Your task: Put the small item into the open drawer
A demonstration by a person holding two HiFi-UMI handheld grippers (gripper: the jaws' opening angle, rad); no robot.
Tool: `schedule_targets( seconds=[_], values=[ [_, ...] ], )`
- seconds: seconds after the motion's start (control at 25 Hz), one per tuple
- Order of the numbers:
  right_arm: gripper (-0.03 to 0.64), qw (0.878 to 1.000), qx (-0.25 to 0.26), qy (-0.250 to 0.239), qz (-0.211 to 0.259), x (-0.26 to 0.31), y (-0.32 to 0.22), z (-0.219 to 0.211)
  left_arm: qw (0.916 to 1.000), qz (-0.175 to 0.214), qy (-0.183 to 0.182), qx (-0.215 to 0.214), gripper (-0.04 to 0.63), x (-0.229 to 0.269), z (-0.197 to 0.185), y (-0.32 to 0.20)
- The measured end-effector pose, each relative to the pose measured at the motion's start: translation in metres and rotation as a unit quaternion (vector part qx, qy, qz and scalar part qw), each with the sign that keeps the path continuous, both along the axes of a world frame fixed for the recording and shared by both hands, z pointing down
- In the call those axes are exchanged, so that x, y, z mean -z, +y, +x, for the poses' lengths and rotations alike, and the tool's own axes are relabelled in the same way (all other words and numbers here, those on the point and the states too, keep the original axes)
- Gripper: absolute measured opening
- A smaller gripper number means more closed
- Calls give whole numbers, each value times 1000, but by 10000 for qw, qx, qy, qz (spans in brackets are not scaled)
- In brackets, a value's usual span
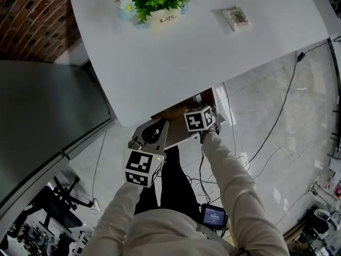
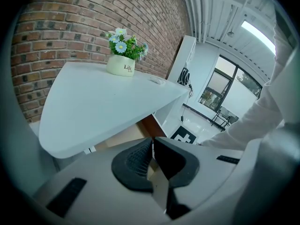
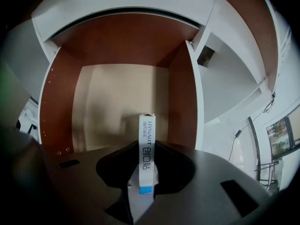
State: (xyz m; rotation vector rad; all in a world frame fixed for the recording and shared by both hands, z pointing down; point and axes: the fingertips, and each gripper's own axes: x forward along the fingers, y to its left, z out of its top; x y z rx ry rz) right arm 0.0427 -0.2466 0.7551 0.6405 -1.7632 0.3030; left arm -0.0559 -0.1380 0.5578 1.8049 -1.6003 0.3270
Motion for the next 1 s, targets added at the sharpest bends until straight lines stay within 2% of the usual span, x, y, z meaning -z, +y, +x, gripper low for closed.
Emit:
schedule_targets(
  seconds=[0.28, 0.48, 0.72, 1.0],
  values=[
    [113, 9999, 84, 73, 44, -2, 1, -4, 10000, -30, 33, 26, 28, -3, -1, 1],
    [117, 9999, -82, 93, 36, -4, 1, -3, 10000, -29, 28, 5, 28, -2, -1, 2],
    [173, 9998, -185, -13, -28, 0, 3, -5, 10000, -33, 22, -46, 28, -1, -1, 4],
    [177, 9994, -310, -172, 61, 16, 4, -6, 9999, 29, -31, -117, 28, 5, -2, 4]
  ],
)
